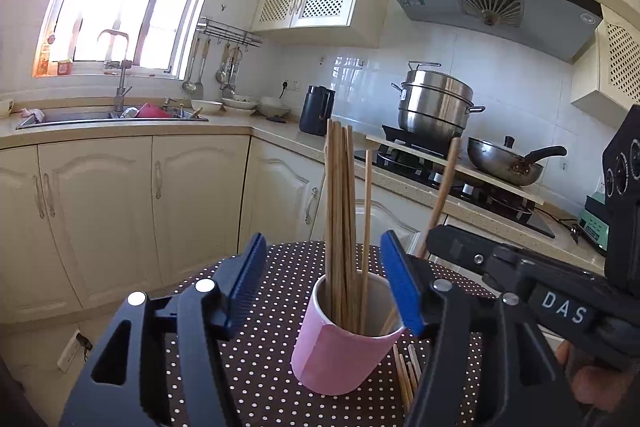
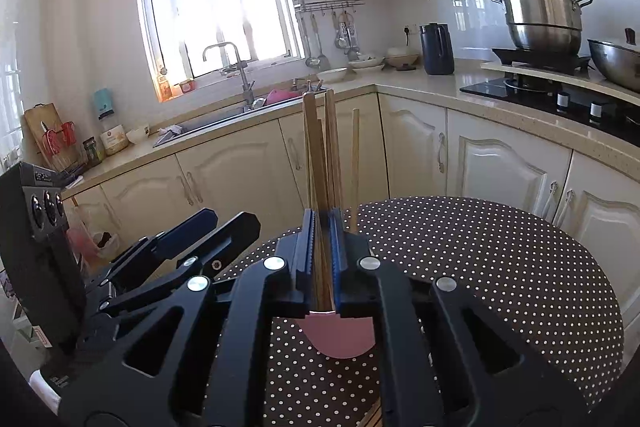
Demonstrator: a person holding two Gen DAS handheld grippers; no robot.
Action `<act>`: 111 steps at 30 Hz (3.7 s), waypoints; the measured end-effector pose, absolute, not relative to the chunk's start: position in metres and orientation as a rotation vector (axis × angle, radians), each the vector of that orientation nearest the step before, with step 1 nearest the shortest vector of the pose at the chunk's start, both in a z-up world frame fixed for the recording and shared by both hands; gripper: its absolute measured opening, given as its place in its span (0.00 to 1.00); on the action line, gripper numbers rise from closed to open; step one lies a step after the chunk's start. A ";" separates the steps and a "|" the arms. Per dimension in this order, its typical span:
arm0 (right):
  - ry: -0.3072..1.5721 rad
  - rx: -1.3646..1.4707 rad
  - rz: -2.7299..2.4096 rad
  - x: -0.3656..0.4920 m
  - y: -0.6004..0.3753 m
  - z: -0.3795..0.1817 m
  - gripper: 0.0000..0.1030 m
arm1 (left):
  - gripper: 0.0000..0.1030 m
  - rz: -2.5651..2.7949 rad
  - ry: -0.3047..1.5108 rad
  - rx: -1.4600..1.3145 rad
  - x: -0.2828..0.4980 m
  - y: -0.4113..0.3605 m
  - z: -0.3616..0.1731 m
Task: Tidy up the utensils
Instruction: 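Lower both chopsticks into the pink cup and open both tools, then move both open tools back down toward the chopstick pile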
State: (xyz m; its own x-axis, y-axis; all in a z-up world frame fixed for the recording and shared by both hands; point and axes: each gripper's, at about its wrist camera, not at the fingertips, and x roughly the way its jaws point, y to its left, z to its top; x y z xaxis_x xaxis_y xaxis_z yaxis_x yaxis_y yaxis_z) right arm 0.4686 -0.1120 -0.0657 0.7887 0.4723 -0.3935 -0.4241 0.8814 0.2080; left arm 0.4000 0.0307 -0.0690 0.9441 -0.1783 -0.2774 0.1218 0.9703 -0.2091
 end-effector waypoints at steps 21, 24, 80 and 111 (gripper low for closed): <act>0.393 0.111 0.431 0.417 -0.121 -0.028 0.53 | 0.64 -0.111 0.256 -0.164 0.347 0.043 -0.026; 0.392 0.109 0.426 0.408 -0.122 -0.025 0.53 | 0.64 -0.111 0.265 -0.146 0.338 0.041 -0.022; 0.862 0.216 0.334 0.398 -0.208 -0.166 0.60 | 0.66 -0.257 1.063 0.087 0.386 -0.063 -0.182; 1.075 0.041 0.259 0.467 -0.144 -0.197 0.35 | 0.43 -0.264 1.074 0.045 0.388 -0.043 -0.186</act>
